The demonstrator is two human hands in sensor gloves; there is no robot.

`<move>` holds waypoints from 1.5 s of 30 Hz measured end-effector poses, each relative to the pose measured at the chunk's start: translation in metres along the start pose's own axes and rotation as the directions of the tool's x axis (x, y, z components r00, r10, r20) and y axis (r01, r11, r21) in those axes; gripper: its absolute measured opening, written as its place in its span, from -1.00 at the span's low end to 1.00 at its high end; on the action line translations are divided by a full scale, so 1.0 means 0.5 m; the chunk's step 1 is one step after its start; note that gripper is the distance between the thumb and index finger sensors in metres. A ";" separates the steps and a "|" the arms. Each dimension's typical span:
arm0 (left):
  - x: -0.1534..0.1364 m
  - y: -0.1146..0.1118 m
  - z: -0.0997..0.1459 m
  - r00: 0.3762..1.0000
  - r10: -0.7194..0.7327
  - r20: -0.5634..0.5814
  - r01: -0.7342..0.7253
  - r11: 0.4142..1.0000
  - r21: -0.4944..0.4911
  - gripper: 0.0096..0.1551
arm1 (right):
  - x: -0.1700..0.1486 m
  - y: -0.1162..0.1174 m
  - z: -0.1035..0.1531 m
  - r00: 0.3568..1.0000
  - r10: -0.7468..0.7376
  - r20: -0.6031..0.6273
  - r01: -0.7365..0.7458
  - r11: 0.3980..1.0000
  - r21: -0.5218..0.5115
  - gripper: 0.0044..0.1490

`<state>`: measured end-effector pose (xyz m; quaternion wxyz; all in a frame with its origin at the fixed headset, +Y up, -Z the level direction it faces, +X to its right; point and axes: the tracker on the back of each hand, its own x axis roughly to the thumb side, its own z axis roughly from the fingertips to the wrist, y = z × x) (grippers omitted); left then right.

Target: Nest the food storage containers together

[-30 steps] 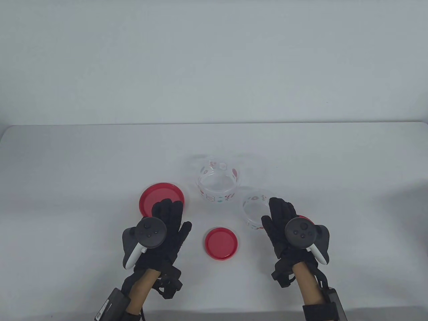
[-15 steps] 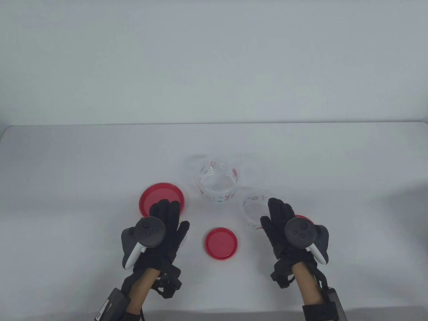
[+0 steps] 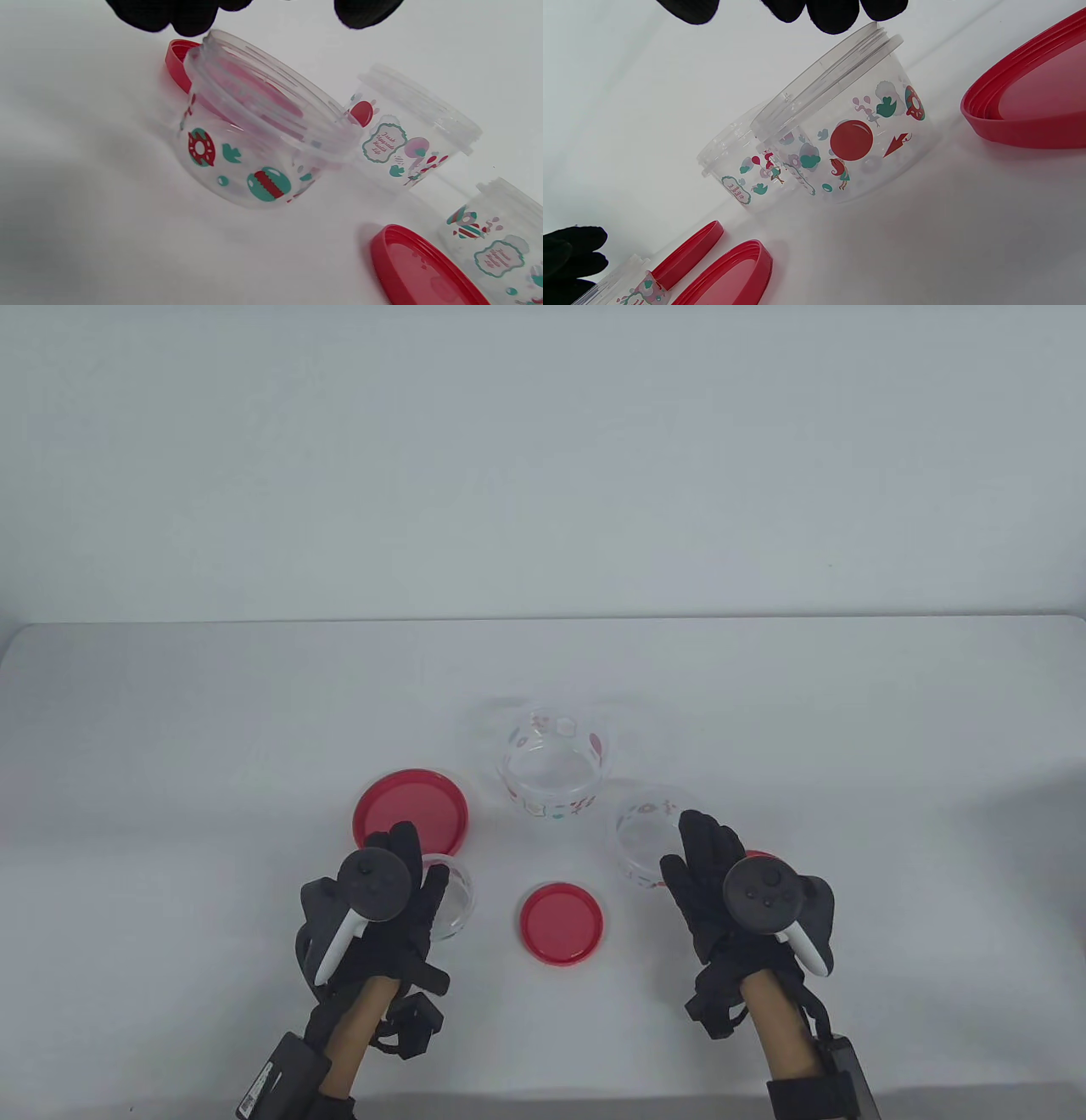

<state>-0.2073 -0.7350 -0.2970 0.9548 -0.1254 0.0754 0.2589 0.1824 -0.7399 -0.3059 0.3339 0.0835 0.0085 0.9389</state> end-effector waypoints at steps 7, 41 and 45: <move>-0.009 -0.003 -0.009 0.997 -0.035 -0.070 0.034 0.999 -0.012 -0.26 | -0.001 0.000 0.000 1.000 -0.012 -0.006 0.012 1.000 0.002 -0.14; 0.046 0.024 0.010 1.000 -0.009 0.008 0.009 0.999 0.053 -0.38 | 0.005 -0.012 0.006 0.990 -0.143 -0.017 0.142 0.989 -0.045 -0.13; 0.102 0.030 0.028 0.995 -0.027 0.095 0.021 0.998 0.066 -0.38 | 0.013 -0.024 0.015 0.974 -0.226 -0.018 0.223 0.969 -0.109 -0.13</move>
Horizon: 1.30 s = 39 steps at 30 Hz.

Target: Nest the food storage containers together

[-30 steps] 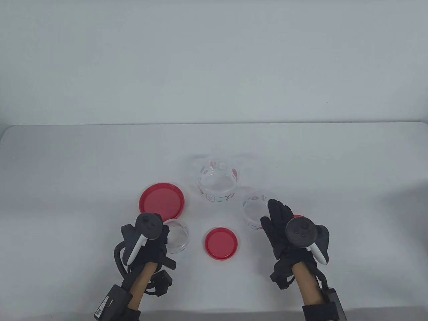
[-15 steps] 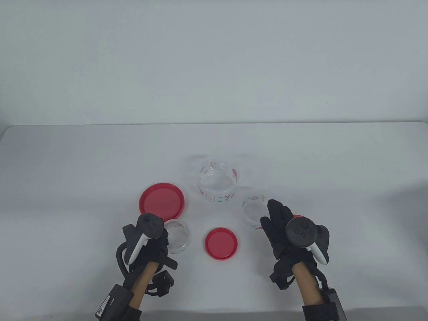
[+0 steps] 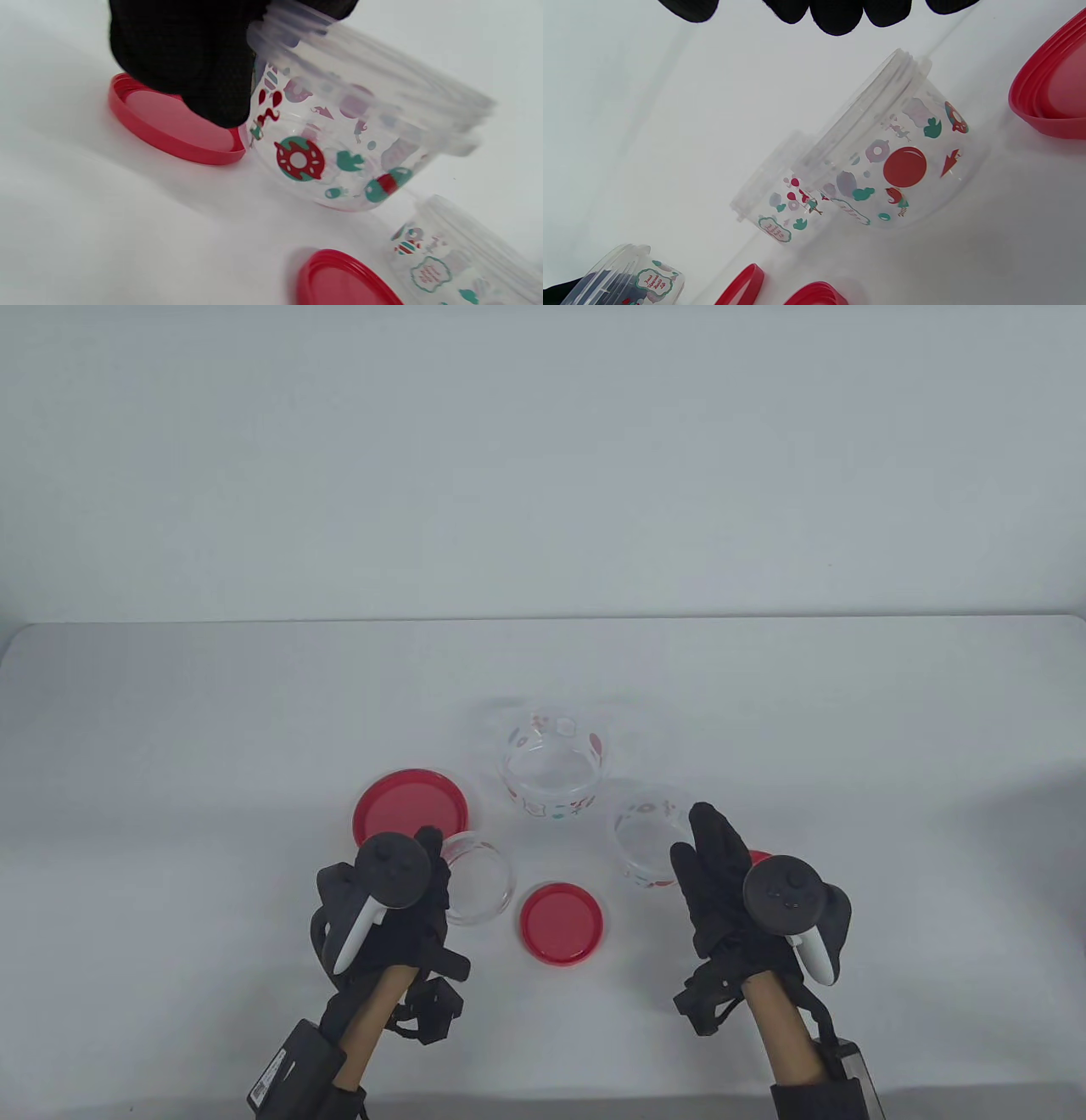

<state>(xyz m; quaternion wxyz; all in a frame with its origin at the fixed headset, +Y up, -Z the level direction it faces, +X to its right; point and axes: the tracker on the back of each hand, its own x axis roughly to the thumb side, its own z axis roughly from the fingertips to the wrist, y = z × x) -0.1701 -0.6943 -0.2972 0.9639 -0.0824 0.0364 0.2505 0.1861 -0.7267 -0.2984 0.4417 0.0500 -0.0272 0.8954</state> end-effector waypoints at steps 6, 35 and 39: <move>0.097 -0.008 0.009 0.992 -0.053 0.119 0.051 0.999 0.014 -0.38 | 0.011 -0.008 0.012 0.989 -0.151 0.002 0.151 0.986 -0.074 -0.13; 0.260 -0.095 0.020 0.929 0.162 0.332 -0.117 0.982 -0.151 -0.35 | -0.010 0.015 0.009 0.783 -0.600 -0.162 0.615 0.786 0.061 -0.16; 0.211 -0.058 0.017 0.933 0.203 0.296 -0.169 0.976 -0.136 -0.32 | -0.019 0.001 0.013 0.775 -0.610 -0.164 0.618 0.786 -0.003 -0.15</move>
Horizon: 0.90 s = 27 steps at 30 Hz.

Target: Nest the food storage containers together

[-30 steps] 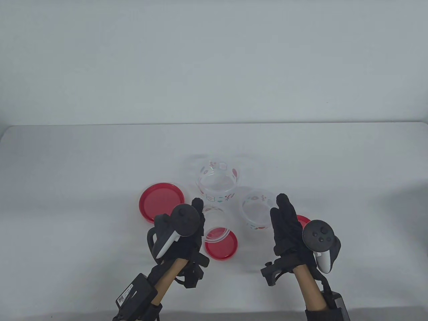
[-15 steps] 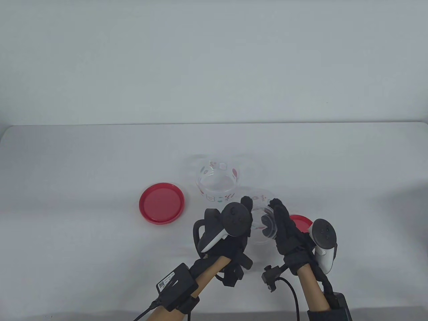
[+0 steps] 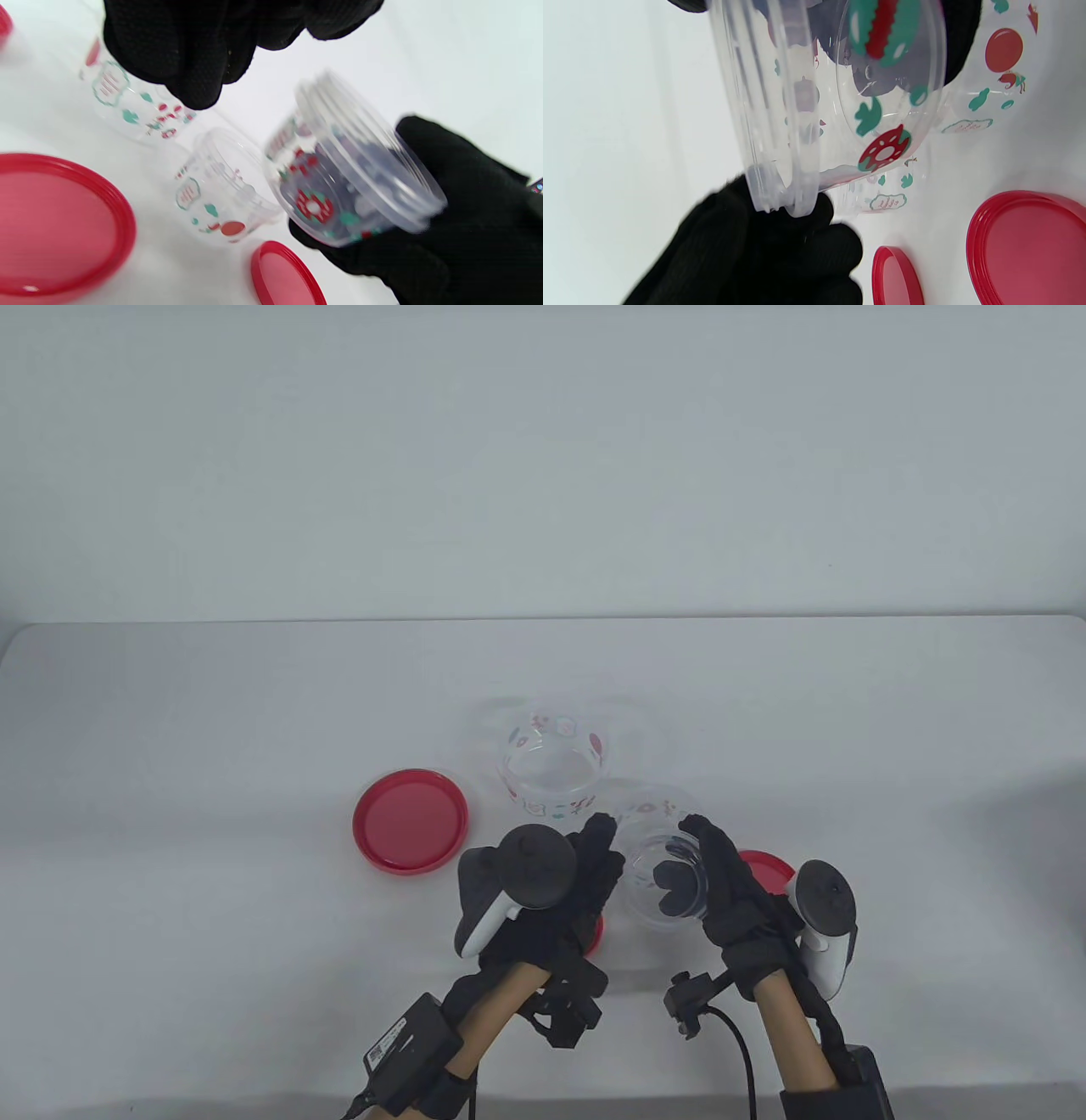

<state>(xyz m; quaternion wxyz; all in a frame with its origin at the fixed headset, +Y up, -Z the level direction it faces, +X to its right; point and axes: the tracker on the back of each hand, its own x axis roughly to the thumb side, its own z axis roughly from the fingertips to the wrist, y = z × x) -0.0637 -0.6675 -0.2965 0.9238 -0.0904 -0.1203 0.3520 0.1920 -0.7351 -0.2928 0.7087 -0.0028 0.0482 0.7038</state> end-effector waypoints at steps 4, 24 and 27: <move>-0.050 0.033 0.014 0.997 -0.030 -0.073 0.035 0.997 0.063 -0.31 | 0.008 -0.011 0.000 0.999 -0.031 0.013 0.031 0.999 -0.027 -0.15; -0.189 -0.086 -0.073 0.851 -0.373 -0.370 0.245 0.904 -0.350 -0.37 | -0.010 0.012 -0.004 0.999 0.034 -0.037 -0.034 0.999 0.011 -0.13; -0.191 -0.093 -0.078 0.810 -0.439 -0.388 0.325 0.887 -0.327 -0.50 | -0.011 0.019 -0.002 0.998 0.048 -0.035 -0.047 0.999 0.021 -0.13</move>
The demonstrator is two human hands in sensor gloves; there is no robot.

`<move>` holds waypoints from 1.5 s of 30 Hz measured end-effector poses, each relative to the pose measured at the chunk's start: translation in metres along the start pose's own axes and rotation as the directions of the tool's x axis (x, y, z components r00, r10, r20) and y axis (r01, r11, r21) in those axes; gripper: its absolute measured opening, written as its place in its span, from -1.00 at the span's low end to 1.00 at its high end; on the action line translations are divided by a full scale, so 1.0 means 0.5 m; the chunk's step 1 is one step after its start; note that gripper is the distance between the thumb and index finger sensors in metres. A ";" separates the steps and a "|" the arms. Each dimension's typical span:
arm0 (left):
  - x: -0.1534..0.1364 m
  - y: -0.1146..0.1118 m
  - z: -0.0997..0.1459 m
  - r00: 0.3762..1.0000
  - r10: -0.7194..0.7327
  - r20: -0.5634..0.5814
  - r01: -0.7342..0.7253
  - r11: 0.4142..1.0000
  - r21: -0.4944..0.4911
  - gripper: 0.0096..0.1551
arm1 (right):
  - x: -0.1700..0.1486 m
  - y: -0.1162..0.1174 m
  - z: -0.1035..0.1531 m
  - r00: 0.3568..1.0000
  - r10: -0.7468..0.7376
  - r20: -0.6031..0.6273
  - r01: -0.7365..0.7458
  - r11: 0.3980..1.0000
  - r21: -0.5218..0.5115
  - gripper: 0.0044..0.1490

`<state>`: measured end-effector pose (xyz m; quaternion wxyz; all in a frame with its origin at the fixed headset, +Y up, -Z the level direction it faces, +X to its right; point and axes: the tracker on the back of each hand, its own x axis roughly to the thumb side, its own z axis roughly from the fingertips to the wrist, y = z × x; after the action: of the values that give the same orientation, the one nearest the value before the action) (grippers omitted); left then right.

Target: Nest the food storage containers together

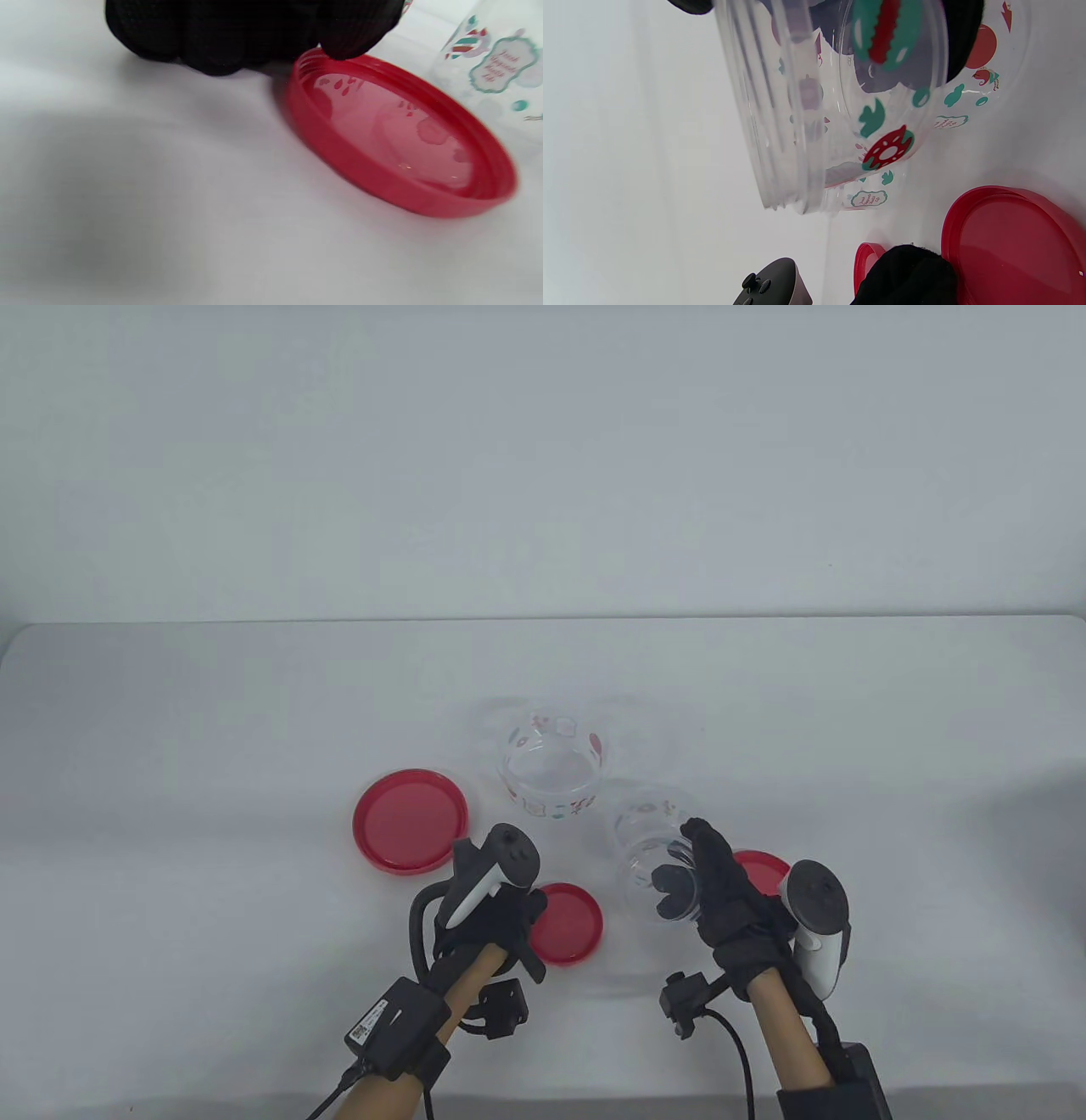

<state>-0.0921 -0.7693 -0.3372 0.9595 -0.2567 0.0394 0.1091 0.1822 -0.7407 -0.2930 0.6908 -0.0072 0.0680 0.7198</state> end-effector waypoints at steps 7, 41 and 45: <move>0.009 -0.009 0.000 0.997 -0.067 -0.030 0.068 0.996 0.053 -0.61 | -0.004 0.010 0.002 0.999 0.033 -0.004 -0.033 0.999 0.010 -0.14; -0.013 0.062 0.117 0.522 0.579 0.627 -0.701 0.709 -0.072 -0.41 | -0.008 0.042 0.007 0.990 0.138 0.003 -0.138 0.989 0.044 -0.14; 0.023 0.055 0.142 0.555 0.401 0.729 -0.559 0.828 -0.030 -0.39 | -0.009 0.043 0.008 0.992 0.128 0.009 -0.128 0.991 0.048 -0.14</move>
<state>-0.0859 -0.7081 -0.2905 0.8520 -0.0732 -0.2522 0.4530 0.1612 -0.7453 -0.2870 0.6434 0.0161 0.0835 0.7608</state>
